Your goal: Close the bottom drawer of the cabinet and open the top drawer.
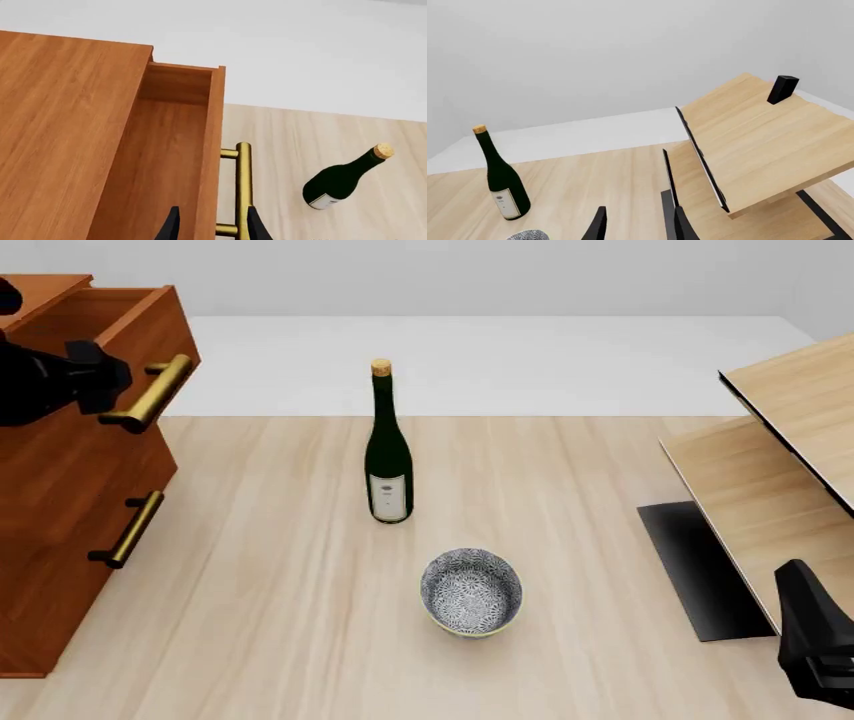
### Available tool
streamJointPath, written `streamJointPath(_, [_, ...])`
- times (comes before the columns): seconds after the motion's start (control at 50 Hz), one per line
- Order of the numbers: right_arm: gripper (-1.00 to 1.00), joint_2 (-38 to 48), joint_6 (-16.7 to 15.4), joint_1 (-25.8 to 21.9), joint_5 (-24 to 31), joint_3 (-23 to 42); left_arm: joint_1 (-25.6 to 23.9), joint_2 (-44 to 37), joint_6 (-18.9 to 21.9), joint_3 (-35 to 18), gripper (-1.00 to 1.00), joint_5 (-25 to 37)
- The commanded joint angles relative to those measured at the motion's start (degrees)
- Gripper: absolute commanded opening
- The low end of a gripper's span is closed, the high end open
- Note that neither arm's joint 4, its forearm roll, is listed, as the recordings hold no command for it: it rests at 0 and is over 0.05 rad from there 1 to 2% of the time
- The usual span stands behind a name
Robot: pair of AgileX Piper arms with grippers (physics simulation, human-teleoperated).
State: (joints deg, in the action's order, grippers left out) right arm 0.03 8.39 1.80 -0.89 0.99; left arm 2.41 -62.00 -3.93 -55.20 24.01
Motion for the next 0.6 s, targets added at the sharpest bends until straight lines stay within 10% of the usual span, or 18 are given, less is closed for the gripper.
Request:
streamJointPath(0.02, [1.0, 0.0, 0.1, 0.0, 0.0, 0.0, -2.0, -0.8, -0.6, 0.8, 1.0, 0.5])
streamJointPath(0.6, [1.0, 0.0, 0.1, 0.1, 0.0, 0.0, -5.1, -0.7, -1.6, 0.0, 1.0, 0.7])
